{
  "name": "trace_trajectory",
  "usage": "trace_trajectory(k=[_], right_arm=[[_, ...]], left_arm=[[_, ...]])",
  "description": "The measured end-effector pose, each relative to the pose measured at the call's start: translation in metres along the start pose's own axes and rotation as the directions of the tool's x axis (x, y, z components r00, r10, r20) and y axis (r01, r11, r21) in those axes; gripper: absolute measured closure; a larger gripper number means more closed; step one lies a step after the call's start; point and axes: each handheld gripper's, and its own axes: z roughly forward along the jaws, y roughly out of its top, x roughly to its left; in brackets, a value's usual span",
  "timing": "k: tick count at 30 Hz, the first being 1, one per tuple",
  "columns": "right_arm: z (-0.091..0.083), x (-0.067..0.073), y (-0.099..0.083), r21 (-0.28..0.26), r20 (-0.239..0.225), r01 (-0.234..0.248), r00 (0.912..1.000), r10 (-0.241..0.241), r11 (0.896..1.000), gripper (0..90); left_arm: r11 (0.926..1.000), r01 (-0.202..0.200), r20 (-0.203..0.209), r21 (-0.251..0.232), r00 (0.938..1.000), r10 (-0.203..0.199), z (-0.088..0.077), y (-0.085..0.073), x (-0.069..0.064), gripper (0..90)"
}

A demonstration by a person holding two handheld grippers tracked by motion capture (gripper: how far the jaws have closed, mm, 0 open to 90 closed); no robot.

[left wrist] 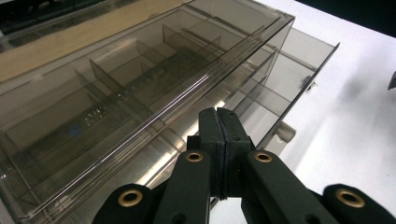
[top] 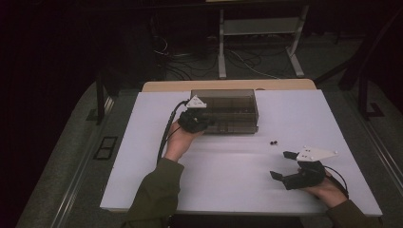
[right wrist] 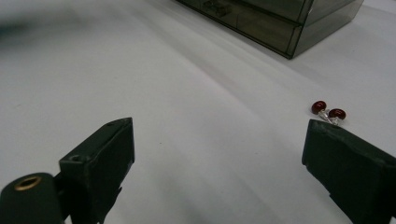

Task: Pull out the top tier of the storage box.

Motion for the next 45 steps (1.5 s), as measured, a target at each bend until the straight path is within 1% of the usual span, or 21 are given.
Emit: trace_trajectory(k=[4, 14, 15, 16, 17, 20, 24, 31, 32, 35, 41, 42, 45], right_arm=[[0.0, 0.0, 0.0, 0.0, 0.0, 0.0, 1.0, 0.0, 1.0, 8.8], [0.0, 0.0, 0.0, 0.001, 0.001, 0.0, 1.0, 0.0, 1.0, 8.7], [0.0, 0.0, 0.0, 0.001, 0.0, 0.001, 1.0, -0.001, 1.0, 8.7], [0.0, 0.0, 0.0, 0.002, 0.001, 0.001, 1.0, -0.001, 1.0, 8.8], [0.0, 0.0, 0.0, 0.002, 0.001, 0.002, 1.0, -0.002, 1.0, 8.7], [0.0, 0.0, 0.0, 0.001, 0.0, 0.001, 1.0, -0.001, 1.0, 8.7], [0.0, 0.0, 0.0, 0.001, 0.001, 0.001, 1.0, -0.001, 1.0, 8.7], [0.0, 0.0, 0.0, 0.002, 0.0, 0.0, 1.0, 0.0, 1.0, 8.7], [0.0, 0.0, 0.0, 0.001, 0.001, 0.0, 1.0, 0.0, 1.0, 8.8], [0.0, 0.0, 0.0, 0.001, 0.0, 0.0, 1.0, 0.0, 1.0, 8.7], [0.0, 0.0, 0.0, 0.001, 0.0, 0.001, 1.0, -0.001, 1.0, 8.7], [0.0, 0.0, 0.0, 0.002, 0.0, 0.001, 1.0, -0.001, 1.0, 8.7], [0.0, 0.0, 0.0, 0.002, 0.001, 0.002, 1.0, -0.002, 1.0, 8.7]], left_arm=[[1.0, 0.008, 0.004, -0.002, 1.0, -0.008, 0.0, -0.001, 0.0, 89.0], [1.0, 0.0, 0.009, 0.009, 1.0, 0.0, 0.0, -0.003, -0.004, 89.0], [0.9996, -0.016, 0.01, 0.022, 0.9998, 0.016, -0.001, -0.003, -0.004, 89.0], [0.9998, -0.009, 0.012, 0.017, 0.9999, 0.009, 0.0, -0.003, -0.005, 89.0], [0.9996, -0.016, 0.014, 0.025, 0.9998, 0.016, 0.0, -0.003, -0.005, 89.1], [0.9992, -0.019, 0.019, 0.035, 0.9996, 0.019, 0.002, -0.003, -0.008, 89.0], [0.9989, -0.022, 0.023, 0.041, 0.9995, 0.021, 0.003, -0.004, -0.011, 89.0], [0.9975, -0.039, 0.034, 0.059, 0.9987, 0.037, 0.003, -0.005, -0.014, 89.0], [0.9979, -0.032, 0.035, 0.056, 0.9989, 0.03, 0.003, -0.005, -0.015, 89.0], [0.9973, -0.04, 0.04, 0.062, 0.9985, 0.038, 0.002, -0.006, -0.016, 89.0], [0.9975, -0.032, 0.049, 0.063, 0.9984, 0.028, 0.001, -0.007, -0.019, 89.1], [0.9969, -0.039, 0.049, 0.069, 0.9982, 0.036, 0.001, -0.007, -0.019, 89.0], [0.9968, -0.034, 0.053, 0.073, 0.9981, 0.03, 0.0, -0.008, -0.021, 89.0]])
